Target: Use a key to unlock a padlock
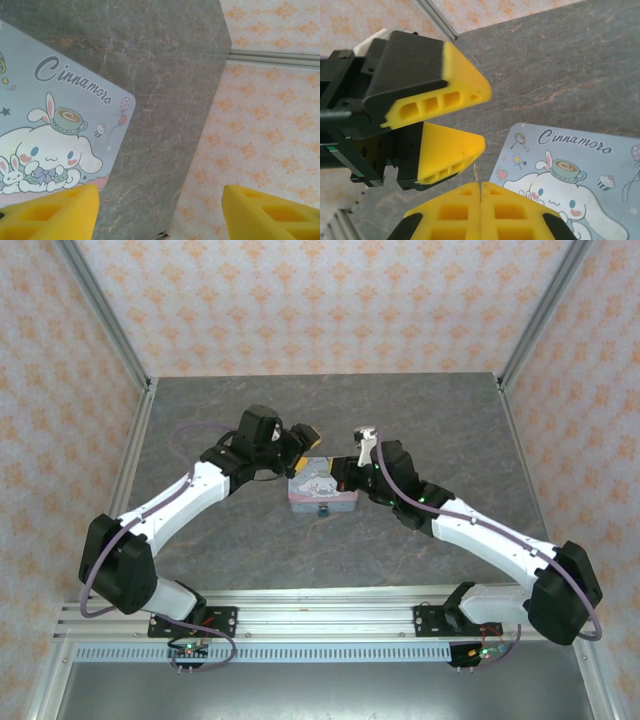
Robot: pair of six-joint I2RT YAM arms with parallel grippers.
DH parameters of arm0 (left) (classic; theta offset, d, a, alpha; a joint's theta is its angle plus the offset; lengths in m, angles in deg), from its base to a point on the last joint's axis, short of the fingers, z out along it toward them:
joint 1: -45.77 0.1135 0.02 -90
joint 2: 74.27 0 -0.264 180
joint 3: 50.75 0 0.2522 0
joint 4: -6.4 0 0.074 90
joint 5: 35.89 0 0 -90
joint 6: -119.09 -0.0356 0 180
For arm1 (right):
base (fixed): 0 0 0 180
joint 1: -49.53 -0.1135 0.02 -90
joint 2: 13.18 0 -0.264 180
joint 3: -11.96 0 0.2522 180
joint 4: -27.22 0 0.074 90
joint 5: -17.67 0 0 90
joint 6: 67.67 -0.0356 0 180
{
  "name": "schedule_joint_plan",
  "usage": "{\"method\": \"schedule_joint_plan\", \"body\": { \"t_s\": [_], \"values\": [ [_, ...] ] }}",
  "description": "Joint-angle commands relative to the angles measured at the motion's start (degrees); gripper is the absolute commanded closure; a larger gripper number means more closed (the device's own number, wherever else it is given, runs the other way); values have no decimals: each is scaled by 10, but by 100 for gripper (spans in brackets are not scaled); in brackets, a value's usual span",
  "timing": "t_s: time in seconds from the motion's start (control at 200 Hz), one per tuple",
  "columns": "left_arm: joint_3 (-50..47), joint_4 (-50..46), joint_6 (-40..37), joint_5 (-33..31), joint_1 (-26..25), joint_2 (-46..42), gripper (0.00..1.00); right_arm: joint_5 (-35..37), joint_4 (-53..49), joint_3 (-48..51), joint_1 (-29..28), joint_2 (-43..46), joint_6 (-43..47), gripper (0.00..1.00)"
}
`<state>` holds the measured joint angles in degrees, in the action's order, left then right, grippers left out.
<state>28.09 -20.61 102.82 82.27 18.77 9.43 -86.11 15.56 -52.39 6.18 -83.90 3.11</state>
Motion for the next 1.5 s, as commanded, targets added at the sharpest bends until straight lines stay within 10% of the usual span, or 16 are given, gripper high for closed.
{"method": "schedule_joint_plan", "body": {
  "t_s": [0.0,0.921,1.491],
  "values": [
    [24,-23,22,20,-4,8,36,48,-45,-31,-16,-17,82,100],
    [19,10,53,8,-41,33,60,101,-45,-61,-39,-56,138,100],
    [13,20,56,6,-44,42,97,109,-40,-63,-45,-67,138,100]
  ]
}}
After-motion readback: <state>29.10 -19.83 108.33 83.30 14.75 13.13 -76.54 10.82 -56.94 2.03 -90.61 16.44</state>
